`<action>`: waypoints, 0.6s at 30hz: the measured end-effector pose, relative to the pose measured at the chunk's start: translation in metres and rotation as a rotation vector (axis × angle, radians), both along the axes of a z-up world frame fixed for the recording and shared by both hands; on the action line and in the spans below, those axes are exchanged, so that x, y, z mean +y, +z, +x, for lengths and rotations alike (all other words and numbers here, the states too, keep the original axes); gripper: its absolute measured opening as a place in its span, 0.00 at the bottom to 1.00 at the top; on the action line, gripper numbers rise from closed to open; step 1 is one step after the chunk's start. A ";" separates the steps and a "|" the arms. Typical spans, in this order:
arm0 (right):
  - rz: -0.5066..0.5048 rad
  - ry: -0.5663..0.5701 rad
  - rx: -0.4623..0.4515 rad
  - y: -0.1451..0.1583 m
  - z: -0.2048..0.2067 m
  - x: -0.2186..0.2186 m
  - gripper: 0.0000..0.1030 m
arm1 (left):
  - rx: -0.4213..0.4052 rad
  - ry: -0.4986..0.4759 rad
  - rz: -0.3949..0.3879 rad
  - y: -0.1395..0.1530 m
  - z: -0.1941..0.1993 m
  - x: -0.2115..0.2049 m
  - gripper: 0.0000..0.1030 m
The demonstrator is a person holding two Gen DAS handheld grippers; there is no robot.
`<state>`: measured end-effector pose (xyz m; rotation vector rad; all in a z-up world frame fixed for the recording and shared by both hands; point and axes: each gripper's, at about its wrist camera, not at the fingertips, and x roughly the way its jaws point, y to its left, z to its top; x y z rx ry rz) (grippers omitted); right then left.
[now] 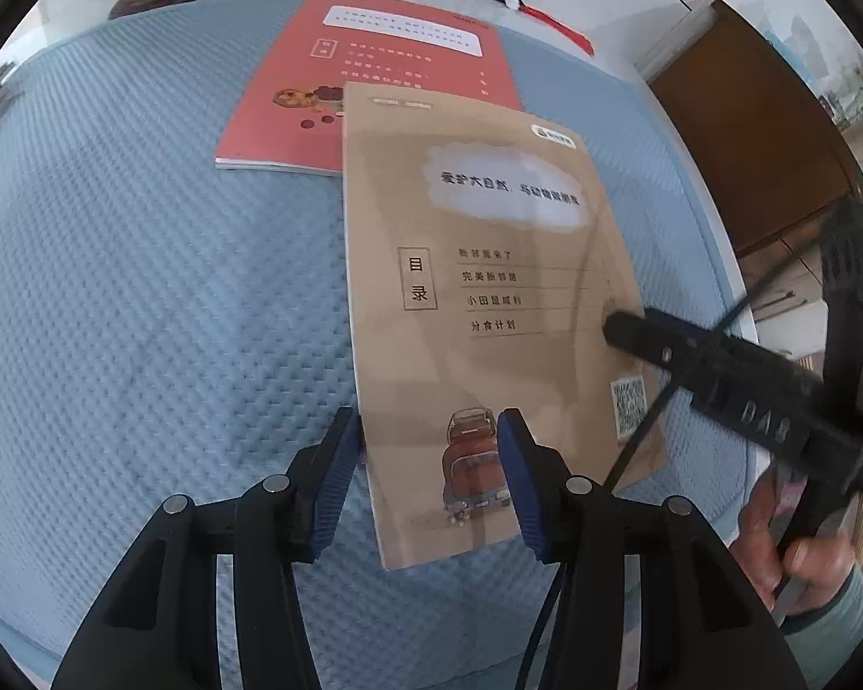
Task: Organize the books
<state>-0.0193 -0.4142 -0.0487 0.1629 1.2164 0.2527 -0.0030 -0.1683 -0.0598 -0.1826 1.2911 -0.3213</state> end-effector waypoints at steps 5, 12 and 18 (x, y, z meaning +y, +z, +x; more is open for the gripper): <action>0.023 0.031 0.018 -0.001 -0.005 -0.011 0.40 | -0.022 0.018 0.013 -0.002 -0.009 -0.004 0.44; 0.302 0.023 0.131 -0.002 0.000 -0.045 0.41 | -0.024 0.065 -0.074 -0.005 -0.001 0.010 0.44; 0.806 -0.053 0.167 0.004 -0.003 -0.074 0.41 | 0.013 0.100 -0.209 -0.011 0.003 0.028 0.44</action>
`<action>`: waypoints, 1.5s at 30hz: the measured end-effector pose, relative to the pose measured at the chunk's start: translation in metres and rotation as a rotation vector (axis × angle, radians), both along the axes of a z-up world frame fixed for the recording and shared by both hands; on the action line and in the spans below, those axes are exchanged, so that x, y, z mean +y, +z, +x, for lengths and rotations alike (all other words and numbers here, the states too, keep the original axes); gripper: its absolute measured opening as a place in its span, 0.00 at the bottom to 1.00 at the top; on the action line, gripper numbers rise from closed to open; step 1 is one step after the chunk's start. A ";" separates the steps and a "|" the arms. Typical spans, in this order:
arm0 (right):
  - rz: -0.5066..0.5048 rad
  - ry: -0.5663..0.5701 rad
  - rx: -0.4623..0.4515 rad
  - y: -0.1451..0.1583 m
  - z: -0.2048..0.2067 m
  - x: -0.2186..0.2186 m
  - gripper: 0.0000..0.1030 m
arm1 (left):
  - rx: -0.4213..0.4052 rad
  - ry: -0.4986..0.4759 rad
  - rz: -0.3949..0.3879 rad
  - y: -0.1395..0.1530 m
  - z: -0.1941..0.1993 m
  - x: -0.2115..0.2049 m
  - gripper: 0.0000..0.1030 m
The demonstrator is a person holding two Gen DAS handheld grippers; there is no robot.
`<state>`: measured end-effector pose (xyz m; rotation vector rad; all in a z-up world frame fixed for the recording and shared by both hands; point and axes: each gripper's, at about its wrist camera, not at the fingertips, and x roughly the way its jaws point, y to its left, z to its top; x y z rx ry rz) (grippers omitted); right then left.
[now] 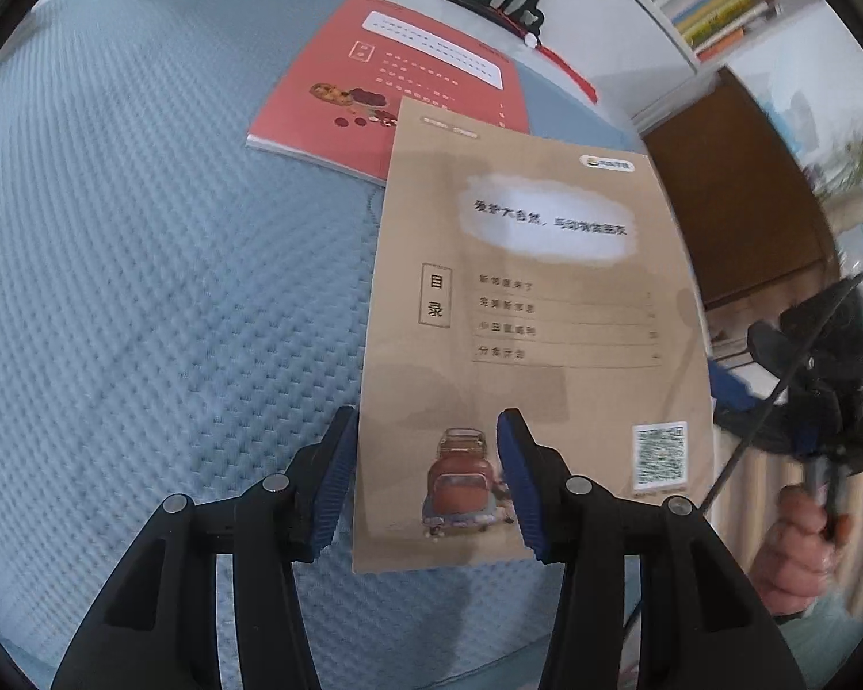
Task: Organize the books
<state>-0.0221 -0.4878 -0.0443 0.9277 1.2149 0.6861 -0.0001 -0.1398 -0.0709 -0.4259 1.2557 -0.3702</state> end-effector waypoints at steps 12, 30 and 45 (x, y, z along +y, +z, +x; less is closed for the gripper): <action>-0.454 0.145 -0.199 0.043 -0.003 0.093 0.39 | 0.007 0.036 0.037 0.008 -0.011 0.001 0.43; -0.427 0.462 -0.384 0.074 -0.027 0.230 0.43 | -0.053 0.538 0.308 0.056 -0.090 0.180 0.43; -0.490 0.564 -0.218 0.011 -0.037 0.238 0.49 | -0.031 0.507 0.199 0.039 -0.076 0.182 0.43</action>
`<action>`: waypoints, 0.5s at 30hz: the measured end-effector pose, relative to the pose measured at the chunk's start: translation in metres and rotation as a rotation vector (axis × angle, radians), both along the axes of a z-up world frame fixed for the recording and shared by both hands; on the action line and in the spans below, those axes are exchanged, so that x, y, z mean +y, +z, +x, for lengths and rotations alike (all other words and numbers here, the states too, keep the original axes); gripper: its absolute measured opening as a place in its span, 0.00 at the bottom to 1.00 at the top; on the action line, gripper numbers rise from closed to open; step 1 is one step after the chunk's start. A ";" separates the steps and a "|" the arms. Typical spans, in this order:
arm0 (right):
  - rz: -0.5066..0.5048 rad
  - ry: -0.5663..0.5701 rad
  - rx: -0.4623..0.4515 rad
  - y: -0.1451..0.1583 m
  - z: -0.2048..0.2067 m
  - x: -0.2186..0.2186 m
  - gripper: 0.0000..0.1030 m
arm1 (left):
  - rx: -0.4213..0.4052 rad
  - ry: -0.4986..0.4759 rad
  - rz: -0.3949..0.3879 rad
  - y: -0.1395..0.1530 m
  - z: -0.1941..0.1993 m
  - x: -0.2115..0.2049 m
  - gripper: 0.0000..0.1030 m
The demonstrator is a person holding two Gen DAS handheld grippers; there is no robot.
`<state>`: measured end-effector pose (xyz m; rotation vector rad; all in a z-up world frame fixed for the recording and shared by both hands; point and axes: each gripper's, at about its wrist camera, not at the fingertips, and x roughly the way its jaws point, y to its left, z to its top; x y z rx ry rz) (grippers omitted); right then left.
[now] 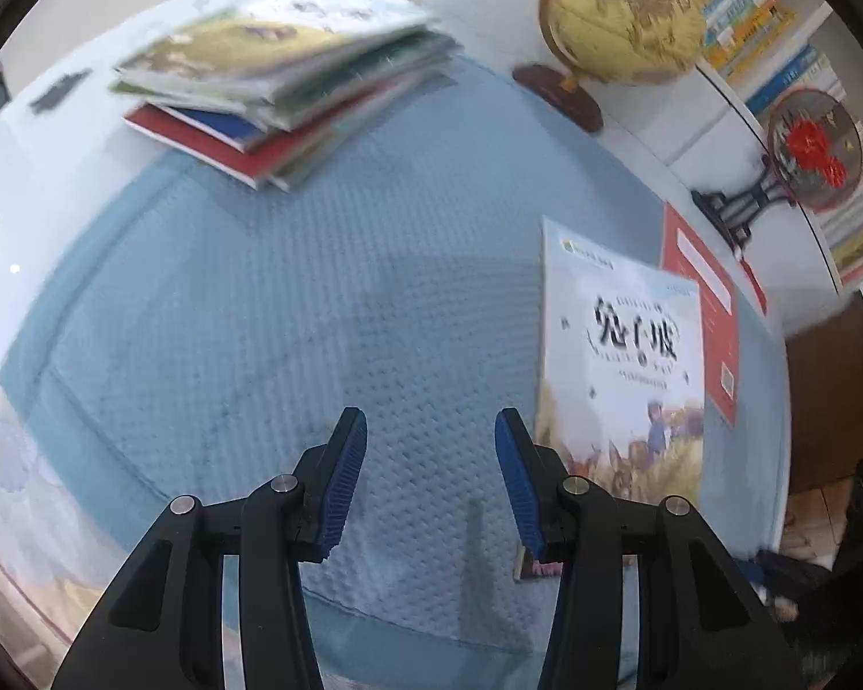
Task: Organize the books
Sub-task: 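Move both grippers to the second white rabbit-cover book on the mat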
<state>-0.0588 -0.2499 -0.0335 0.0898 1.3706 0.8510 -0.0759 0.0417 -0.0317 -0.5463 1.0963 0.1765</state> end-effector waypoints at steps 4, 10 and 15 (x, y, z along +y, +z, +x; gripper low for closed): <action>-0.150 -0.127 -0.097 -0.019 0.026 -0.012 0.46 | 0.022 -0.104 -0.074 -0.013 0.004 -0.028 0.43; -0.187 -0.169 -0.128 -0.030 0.044 -0.017 0.35 | 0.026 -0.147 -0.085 -0.021 0.005 -0.061 0.49; -0.205 -0.131 -0.157 -0.025 0.036 -0.011 0.35 | 0.028 -0.180 -0.104 -0.022 0.005 -0.071 0.49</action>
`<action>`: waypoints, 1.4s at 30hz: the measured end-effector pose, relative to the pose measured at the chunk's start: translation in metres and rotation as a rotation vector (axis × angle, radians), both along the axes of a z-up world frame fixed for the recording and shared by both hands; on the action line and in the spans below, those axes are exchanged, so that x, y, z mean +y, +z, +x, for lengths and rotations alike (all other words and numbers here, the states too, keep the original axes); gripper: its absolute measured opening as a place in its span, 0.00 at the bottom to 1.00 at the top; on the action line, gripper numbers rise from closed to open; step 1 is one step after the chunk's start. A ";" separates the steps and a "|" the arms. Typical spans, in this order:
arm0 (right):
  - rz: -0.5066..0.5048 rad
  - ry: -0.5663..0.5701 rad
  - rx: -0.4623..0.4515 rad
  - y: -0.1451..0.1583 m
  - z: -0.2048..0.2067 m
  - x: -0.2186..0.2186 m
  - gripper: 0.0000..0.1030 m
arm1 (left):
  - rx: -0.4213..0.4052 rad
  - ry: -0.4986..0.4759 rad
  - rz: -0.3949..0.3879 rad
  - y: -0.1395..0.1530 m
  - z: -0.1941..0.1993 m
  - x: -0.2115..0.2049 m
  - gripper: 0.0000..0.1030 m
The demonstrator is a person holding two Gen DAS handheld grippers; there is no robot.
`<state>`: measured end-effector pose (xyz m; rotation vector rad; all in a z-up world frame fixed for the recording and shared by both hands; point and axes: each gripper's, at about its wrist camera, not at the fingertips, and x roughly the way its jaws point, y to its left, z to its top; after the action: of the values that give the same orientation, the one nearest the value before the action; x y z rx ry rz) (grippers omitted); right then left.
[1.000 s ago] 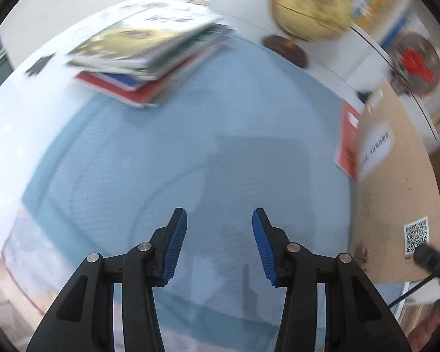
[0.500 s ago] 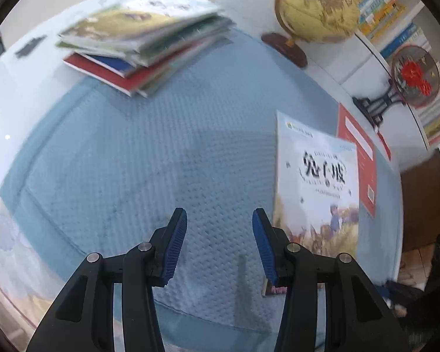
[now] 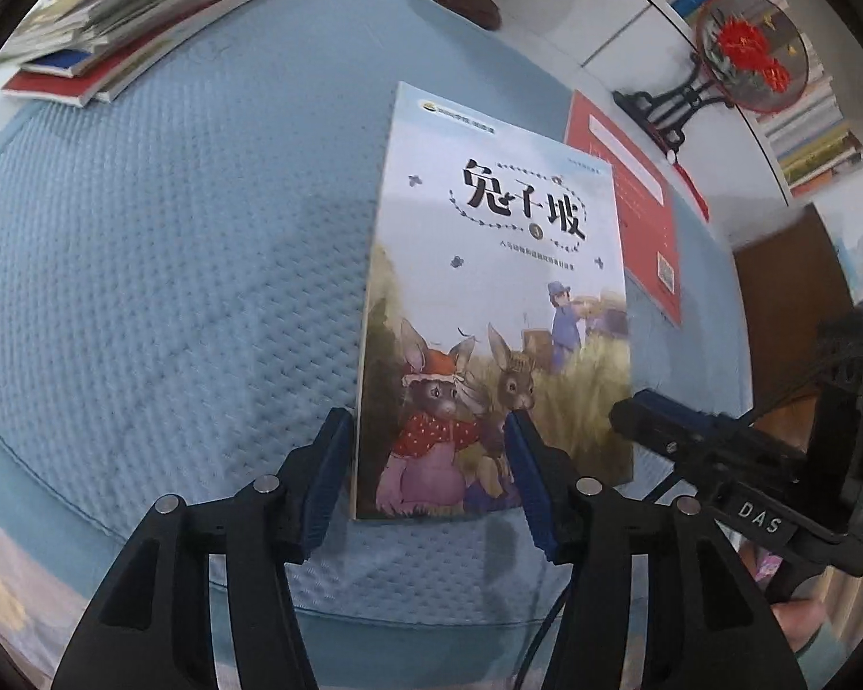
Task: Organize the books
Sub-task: 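Close both grippers on the rabbit book's edge and tilt it upright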
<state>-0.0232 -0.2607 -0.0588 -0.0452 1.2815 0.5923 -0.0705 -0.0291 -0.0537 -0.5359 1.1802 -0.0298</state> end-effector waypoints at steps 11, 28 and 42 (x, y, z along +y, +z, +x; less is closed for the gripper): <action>-0.007 -0.003 0.022 -0.008 -0.003 -0.003 0.38 | -0.012 0.015 -0.060 -0.002 -0.007 0.005 0.49; 0.073 -0.051 0.068 -0.009 0.000 -0.013 0.41 | -0.064 -0.011 -0.234 0.000 -0.004 -0.010 0.31; 0.104 -0.032 0.083 -0.012 0.001 -0.014 0.46 | -0.019 0.071 -0.045 0.009 -0.012 0.014 0.35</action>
<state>-0.0225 -0.2748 -0.0703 0.0868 1.3279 0.6385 -0.0822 -0.0153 -0.0443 -0.6157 1.1431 -0.0011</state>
